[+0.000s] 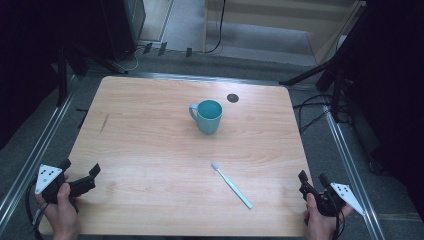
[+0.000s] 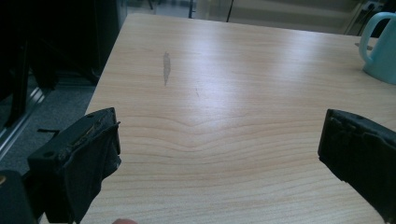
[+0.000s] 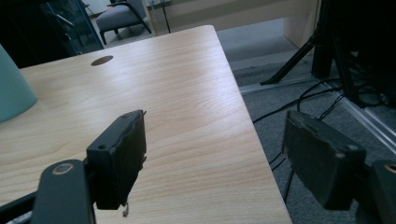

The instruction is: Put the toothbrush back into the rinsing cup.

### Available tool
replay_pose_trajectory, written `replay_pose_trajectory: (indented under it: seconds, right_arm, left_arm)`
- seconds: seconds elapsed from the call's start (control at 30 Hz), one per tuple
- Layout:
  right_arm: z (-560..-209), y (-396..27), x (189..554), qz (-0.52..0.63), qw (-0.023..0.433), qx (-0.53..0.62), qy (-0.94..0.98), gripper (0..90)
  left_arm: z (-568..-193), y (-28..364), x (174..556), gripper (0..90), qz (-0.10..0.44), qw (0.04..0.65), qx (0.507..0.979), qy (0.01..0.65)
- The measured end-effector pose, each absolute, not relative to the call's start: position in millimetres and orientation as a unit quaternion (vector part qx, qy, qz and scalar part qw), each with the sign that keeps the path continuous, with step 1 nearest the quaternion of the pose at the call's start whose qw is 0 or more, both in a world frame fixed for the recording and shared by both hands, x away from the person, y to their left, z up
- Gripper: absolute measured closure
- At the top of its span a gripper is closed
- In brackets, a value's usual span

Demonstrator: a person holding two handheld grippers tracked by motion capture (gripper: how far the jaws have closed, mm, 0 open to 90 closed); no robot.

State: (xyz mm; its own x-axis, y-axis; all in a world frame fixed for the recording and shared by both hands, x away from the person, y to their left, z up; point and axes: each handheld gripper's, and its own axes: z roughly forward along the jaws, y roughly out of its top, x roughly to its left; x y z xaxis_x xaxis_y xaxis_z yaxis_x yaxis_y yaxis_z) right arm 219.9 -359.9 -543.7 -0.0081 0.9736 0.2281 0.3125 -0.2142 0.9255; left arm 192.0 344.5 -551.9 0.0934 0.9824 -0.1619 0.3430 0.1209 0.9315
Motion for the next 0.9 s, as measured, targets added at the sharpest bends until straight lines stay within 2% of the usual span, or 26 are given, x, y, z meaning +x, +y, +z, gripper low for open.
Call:
replay_pose_trajectory:
  seconds: [0.13, 0.5, 0.6, 0.63, 0.9]
  right_arm:
    - [-541, -355, 222, 0.47, 0.336, 0.604, 0.549, 29.1]
    - [-520, -340, 224, 0.462, 0.322, 0.582, 0.587, 38.1]
    - [-514, -334, 225, 0.46, 0.318, 0.571, 0.601, 38.2]
    - [-508, -325, 227, 0.432, 0.331, 0.559, 0.626, 38.3]
    - [-490, -301, 241, 0.379, 0.299, 0.544, 0.686, 36.7]
  left_arm:
    - [-552, 345, 193, 0.0, 0.337, 0.469, 0.57, 0.584]
    - [-552, 343, 193, 0.0, 0.338, 0.472, 0.576, 0.575]
    - [-552, 342, 193, 0.0, 0.341, 0.469, 0.579, 0.574]
    - [-552, 341, 193, 0.0, 0.341, 0.467, 0.582, 0.572]
    - [-552, 343, 192, 0.0, 0.334, 0.473, 0.578, 0.575]
